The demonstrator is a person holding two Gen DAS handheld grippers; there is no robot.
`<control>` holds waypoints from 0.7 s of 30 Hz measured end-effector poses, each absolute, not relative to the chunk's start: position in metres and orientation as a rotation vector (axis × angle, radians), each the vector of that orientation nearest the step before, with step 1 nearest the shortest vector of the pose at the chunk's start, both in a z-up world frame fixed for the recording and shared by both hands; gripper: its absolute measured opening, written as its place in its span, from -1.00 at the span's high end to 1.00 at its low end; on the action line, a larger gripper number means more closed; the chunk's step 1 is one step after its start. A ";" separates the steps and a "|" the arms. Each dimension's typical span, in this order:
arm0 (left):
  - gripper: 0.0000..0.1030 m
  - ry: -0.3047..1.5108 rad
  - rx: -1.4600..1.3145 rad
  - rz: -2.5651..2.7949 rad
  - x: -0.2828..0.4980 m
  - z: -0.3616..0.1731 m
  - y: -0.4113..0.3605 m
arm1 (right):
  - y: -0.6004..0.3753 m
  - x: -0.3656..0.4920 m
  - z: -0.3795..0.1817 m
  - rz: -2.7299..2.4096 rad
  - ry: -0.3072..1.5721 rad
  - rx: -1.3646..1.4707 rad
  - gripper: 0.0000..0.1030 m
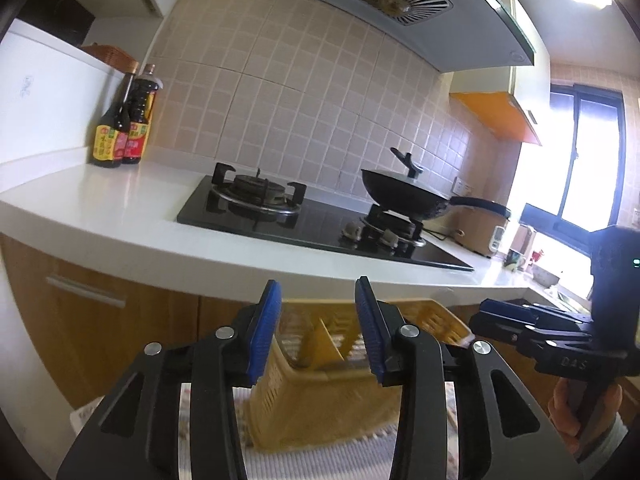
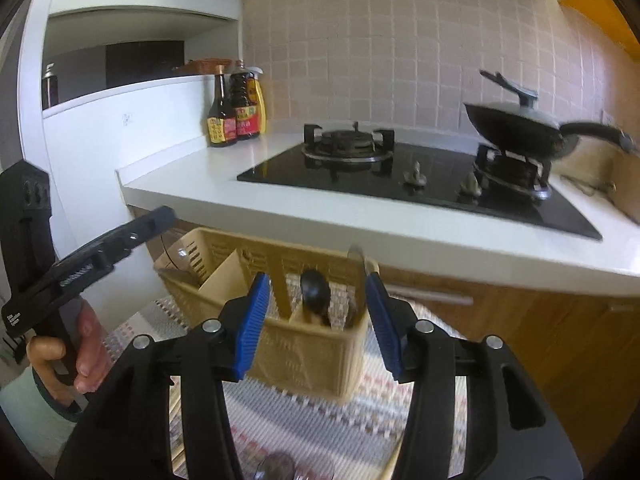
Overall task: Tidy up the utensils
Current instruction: 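Carry both clear spoons over the caddy and open both tools to release them, then grasp a wooden chopstick with the left tool while the right tool grasps a clear spoon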
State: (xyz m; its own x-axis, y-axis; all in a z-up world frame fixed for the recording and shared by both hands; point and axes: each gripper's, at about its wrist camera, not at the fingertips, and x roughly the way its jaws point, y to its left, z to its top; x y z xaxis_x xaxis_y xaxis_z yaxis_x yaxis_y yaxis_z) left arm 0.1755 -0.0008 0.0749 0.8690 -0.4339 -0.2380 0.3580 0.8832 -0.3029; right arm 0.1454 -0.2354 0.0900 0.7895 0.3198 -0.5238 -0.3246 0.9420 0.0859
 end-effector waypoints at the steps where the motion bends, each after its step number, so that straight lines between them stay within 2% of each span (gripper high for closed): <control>1: 0.29 0.317 -0.255 -0.427 0.170 0.077 0.001 | -0.240 0.142 0.091 0.348 0.588 0.015 0.10; 6: 0.29 0.327 -0.239 -0.460 0.140 0.093 0.000 | -0.254 0.126 0.098 0.363 0.680 0.095 0.10; 12: 0.18 0.344 -0.175 -0.483 0.105 0.112 -0.014 | -0.256 0.107 0.098 0.333 0.772 0.093 0.10; 16: 0.18 0.495 -0.118 -0.472 0.099 0.101 -0.029 | -0.261 0.102 0.079 0.317 0.900 0.133 0.10; 21: 0.18 0.764 -0.033 -0.455 0.108 0.061 -0.041 | -0.264 0.100 0.039 0.293 1.058 0.151 0.10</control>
